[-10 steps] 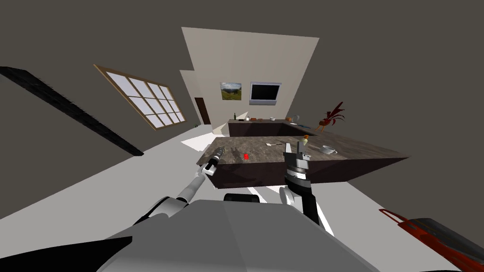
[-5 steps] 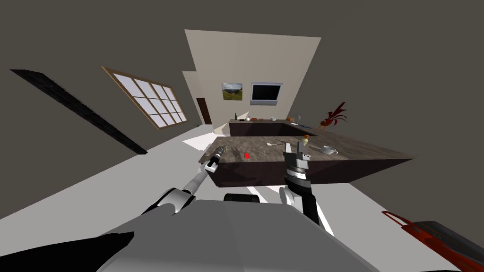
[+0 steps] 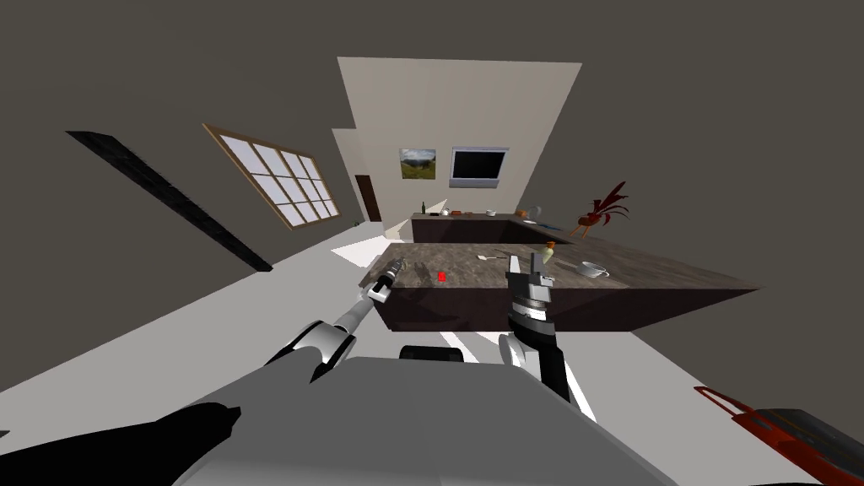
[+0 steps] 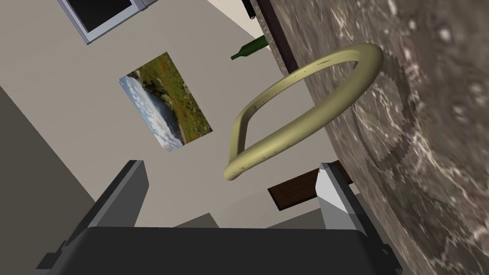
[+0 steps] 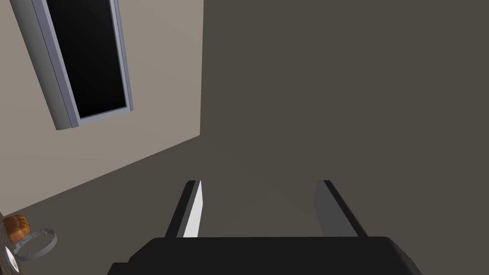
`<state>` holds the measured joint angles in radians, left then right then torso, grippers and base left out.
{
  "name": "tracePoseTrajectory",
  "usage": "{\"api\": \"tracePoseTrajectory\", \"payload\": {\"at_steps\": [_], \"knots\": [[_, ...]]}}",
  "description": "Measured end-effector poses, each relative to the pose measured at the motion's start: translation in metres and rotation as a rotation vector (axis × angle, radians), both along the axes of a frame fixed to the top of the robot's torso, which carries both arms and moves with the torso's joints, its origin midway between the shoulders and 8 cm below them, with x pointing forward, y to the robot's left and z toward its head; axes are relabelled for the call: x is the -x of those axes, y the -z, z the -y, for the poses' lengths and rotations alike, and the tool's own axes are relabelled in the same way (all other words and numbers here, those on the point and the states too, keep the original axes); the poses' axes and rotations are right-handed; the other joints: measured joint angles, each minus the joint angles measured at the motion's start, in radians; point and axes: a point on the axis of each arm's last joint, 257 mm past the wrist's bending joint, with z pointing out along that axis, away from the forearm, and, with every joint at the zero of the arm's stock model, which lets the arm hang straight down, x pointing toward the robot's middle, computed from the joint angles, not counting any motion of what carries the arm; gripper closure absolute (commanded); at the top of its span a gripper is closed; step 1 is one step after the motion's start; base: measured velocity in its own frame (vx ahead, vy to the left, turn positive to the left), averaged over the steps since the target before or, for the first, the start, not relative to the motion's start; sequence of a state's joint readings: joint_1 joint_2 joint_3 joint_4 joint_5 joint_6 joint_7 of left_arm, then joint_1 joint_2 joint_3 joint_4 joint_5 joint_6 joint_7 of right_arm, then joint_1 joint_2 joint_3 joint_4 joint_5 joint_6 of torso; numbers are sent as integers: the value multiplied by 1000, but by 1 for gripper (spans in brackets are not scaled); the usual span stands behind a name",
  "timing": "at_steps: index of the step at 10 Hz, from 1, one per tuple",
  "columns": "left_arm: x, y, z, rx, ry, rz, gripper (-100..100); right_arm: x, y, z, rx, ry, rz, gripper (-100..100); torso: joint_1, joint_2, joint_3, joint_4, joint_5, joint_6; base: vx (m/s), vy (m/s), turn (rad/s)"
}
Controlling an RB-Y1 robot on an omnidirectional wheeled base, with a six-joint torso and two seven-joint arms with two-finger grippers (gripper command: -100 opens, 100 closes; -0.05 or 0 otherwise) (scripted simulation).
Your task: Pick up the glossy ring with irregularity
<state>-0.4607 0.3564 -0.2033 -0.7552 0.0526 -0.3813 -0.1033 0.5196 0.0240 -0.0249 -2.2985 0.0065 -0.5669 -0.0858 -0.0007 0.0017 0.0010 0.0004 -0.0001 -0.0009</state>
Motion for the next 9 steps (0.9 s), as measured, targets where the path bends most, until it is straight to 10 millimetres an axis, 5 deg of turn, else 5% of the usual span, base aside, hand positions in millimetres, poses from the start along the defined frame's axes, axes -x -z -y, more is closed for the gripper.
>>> {"api": "tracePoseTrajectory", "payload": {"at_steps": [2, 3, 7, 9], "knots": [[-12, -7, 0, -11, 0, 5, -100, 0, 0, 0, 0, 0, 0, 0, 0, -1, 0, 0, 0, 0, -16, 0, -14], [-12, -7, 0, -12, -1, 4, 100, 0, 0, 0, 0, 0, 0, 0, 0, -2, -1, 0, 0, 0, 0, 0, 0], [-12, -6, -2, -13, -3, 2, 100, 0, 0, 0, 0, 0, 0, 0, -2, -2, -1, 0, 0, 2, -1, 0, 4], [-12, -6, -2, -13, -3, 2, -100, 0, 0, 0, 0, 0, 0, 0, -2, -2, -1, 0, 0, 2, -25, -46, -22]]}}
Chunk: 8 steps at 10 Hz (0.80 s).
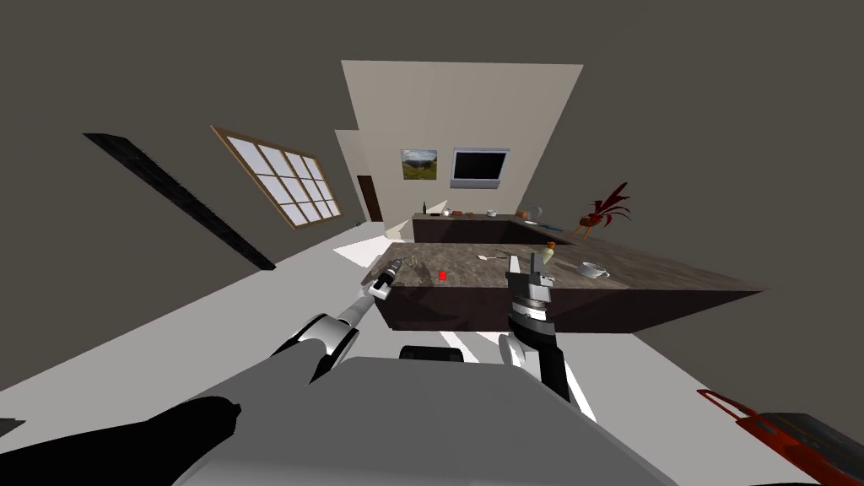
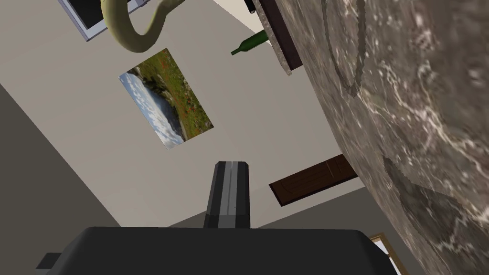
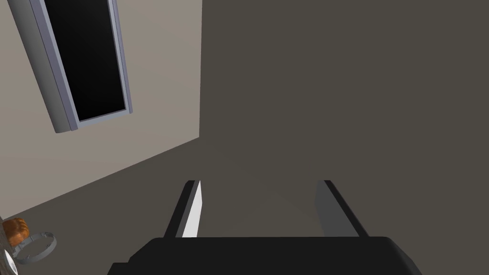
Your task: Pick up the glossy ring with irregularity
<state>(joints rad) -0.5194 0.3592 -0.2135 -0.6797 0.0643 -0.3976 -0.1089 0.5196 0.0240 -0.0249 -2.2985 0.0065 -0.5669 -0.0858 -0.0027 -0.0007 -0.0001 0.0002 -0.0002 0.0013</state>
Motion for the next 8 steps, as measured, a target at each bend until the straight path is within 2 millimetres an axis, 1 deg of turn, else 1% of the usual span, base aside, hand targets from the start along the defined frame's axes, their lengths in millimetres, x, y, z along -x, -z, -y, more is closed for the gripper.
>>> {"api": "tracePoseTrajectory", "payload": {"at_steps": [2, 3, 4, 5, 8], "knots": [[-7, -6, 2, -6, 0, -4, -100, 0, 0, 0, 0, 0, 0, 0, -8, 3, 2, 1, -2, 0, -51, -130, -31], [-10, -8, 2, -9, -1, -9, -100, 0, 0, 0, 0, 0, 0, 0, -9, 3, 2, 1, -2, 1, -15, -58, -1], [-10, -8, 2, -9, -2, -11, 0, 0, 0, 0, 0, 0, 0, 0, -5, 2, 1, 0, -1, 0, -3, -11, 1], [-10, -8, 3, -8, -2, -10, -100, 0, 0, 0, 0, 0, 0, 0, -2, 1, 0, 0, 0, 0, -15, 30, -205], [-14, -12, -13, -10, -43, -6, -100, 0, 0, 0, 0, 0, 0, 0, 3, 1, 1, 0, 1, 0, -22, 42, -121]]}}
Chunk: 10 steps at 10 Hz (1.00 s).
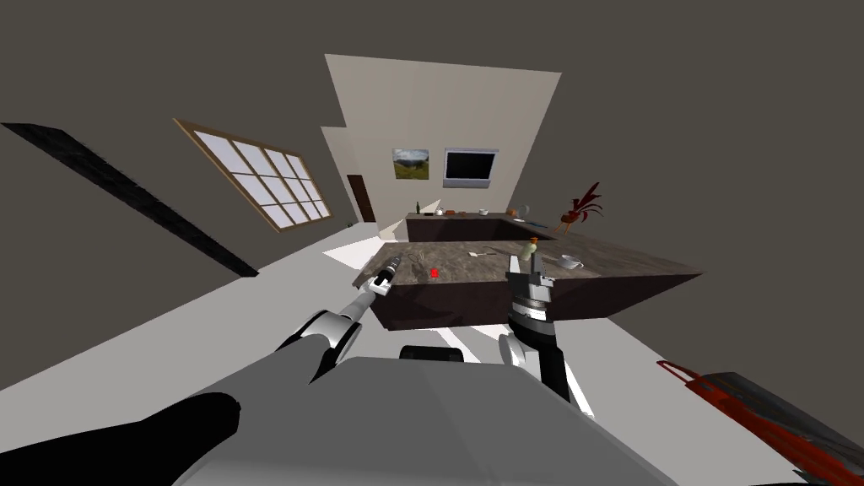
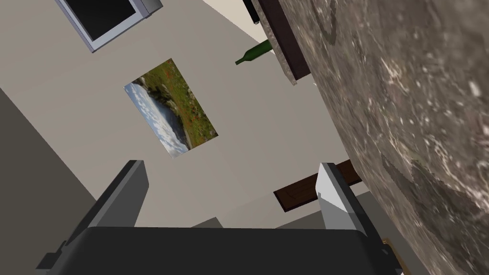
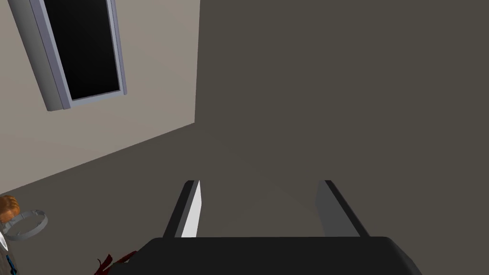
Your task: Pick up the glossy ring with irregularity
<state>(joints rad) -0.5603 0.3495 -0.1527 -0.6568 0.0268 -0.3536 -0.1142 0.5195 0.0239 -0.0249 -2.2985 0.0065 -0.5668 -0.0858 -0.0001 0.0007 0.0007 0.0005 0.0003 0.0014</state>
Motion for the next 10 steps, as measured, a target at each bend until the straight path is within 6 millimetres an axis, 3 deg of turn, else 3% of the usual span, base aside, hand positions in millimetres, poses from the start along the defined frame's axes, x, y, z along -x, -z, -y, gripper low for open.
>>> {"api": "tracePoseTrajectory", "payload": {"at_steps": [7, 8, 10], "knots": [[-4, 0, -41, 6, -107, -3, -100, 0, 0, 0, 0, 0, 0, 0, 1, 0, 0, 0, 0, 0, -23, 43, -145], [-4, 0, -42, 6, -109, -3, 100, 0, 0, 0, 0, 0, 0, 0, 0, -1, 0, 0, 0, -1, 0, 0, 0], [-4, 0, -42, 6, -109, -3, 100, 0, 0, 0, 0, 0, 0, 0, -2, -2, -1, 0, 0, -1, 0, 0, 0]]}}
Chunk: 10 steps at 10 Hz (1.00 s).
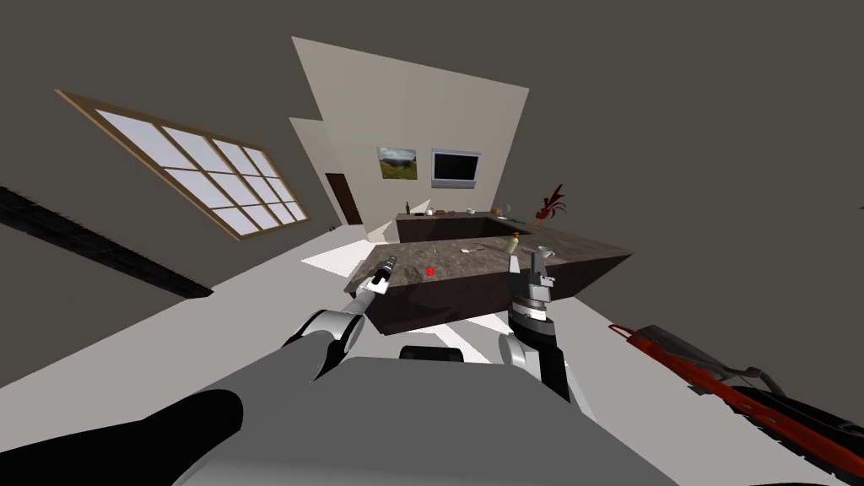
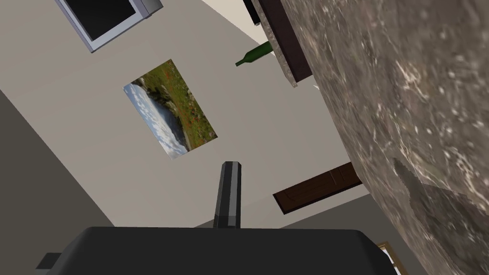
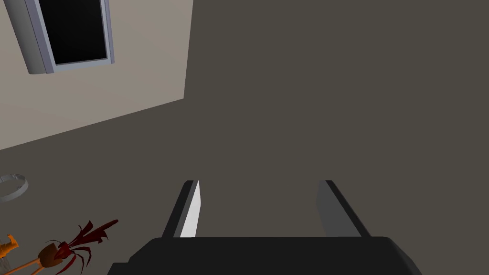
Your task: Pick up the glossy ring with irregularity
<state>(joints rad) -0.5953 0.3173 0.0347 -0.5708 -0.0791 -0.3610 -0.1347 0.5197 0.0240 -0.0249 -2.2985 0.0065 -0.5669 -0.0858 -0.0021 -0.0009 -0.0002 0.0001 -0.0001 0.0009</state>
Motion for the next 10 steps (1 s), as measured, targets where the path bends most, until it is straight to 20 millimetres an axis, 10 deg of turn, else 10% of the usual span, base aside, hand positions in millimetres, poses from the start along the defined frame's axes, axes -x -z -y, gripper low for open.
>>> {"api": "tracePoseTrajectory", "payload": {"at_steps": [2, 4, 10], "knots": [[0, 0, 0, 0, 0, 0, 100, 0, 0, 0, 0, 0, 0, 0, 0, 0, 0, 0, 0, 0, 0, 0, 0], [0, 0, 0, 0, 0, 0, -100, 0, 0, 0, 0, 0, 0, 0, 0, 0, 0, 0, 0, 0, -1, -56, -14], [-15, -17, 1, -8, -11, -1, -100, 0, 0, 0, 0, 0, 0, 0, -14, -2, -1, 0, -3, 1, 31, -185, -14]]}}
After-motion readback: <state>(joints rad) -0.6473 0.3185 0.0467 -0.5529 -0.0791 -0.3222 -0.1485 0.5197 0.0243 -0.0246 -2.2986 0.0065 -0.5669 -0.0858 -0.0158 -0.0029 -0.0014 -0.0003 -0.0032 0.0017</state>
